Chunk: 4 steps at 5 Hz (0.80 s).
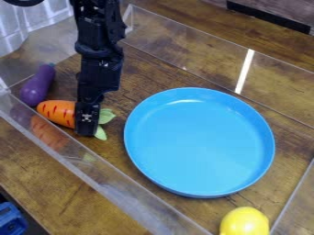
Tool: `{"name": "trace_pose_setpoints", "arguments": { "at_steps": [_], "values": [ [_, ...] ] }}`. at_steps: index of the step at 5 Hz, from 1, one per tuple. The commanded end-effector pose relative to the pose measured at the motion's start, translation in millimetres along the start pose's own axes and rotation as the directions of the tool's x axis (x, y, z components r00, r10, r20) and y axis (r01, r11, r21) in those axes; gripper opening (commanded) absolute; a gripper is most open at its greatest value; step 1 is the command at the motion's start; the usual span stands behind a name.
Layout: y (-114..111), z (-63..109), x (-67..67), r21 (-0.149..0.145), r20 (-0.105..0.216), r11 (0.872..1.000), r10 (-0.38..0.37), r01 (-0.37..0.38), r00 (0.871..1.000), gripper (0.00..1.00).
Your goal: Move the carrot to the left side
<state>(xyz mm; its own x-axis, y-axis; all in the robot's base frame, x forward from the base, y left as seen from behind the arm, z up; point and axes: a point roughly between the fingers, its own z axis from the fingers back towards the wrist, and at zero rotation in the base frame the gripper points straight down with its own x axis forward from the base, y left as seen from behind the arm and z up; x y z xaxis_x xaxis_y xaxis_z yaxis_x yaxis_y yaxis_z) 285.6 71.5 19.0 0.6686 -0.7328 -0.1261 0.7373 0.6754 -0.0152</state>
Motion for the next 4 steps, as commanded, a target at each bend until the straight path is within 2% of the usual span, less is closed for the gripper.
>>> {"name": "trace_pose_setpoints", "arguments": {
  "at_steps": [1,4],
  "values": [
    [8.1,1.0,-5.5,0.008,0.016,1.000,0.026,-0.026,1.000,1.00],
    [13.0,1.2,-6.2,0.005,0.036,0.999,0.050,-0.051,0.998,1.00]
  ]
}}
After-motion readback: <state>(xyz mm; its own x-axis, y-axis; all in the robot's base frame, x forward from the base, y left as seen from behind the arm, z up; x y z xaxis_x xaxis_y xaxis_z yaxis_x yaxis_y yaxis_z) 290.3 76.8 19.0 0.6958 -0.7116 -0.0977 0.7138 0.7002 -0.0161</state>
